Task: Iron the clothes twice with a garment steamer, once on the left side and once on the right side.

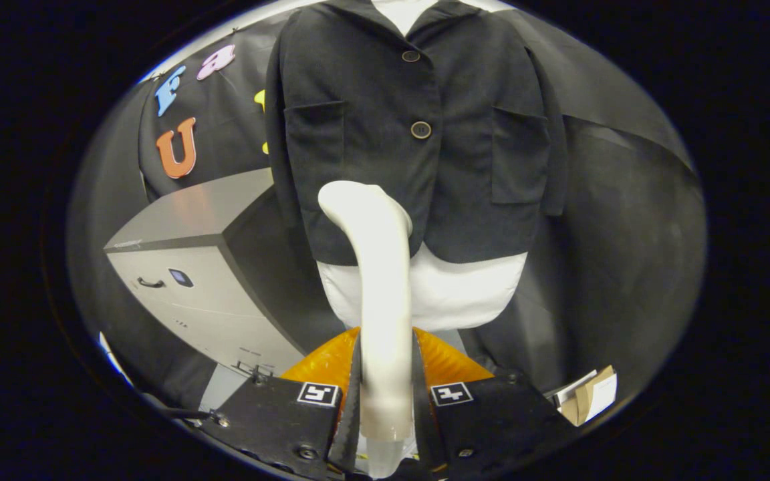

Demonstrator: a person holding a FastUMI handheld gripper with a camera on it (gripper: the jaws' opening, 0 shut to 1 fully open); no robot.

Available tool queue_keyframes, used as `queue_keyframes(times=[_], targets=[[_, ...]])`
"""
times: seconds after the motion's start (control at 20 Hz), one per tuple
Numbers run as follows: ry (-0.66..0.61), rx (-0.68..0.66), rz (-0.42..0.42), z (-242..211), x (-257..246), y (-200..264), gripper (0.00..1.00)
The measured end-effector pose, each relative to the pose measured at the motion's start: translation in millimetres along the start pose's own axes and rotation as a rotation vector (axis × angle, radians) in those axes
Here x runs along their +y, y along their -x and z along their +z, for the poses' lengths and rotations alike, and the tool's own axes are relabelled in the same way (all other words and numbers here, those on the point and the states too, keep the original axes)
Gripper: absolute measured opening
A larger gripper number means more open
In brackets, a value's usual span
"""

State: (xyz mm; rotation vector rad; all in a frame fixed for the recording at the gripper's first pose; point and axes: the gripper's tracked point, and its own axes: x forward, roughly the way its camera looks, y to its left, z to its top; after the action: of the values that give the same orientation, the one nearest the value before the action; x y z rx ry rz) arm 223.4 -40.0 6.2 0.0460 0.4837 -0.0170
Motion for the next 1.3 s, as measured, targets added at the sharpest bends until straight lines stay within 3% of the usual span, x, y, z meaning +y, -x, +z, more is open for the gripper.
queue_keyframes(times=[0.3,0.6,1.3], targets=[[-0.037,-0.008,0.011,5.0,-3.7,11.3,0.37],[-0.106,-0.11,-0.004,44.2,-33.0,61.5,0.37],[-0.267,-0.547,-0.095,267.6,-116.9,167.1,0.37]])
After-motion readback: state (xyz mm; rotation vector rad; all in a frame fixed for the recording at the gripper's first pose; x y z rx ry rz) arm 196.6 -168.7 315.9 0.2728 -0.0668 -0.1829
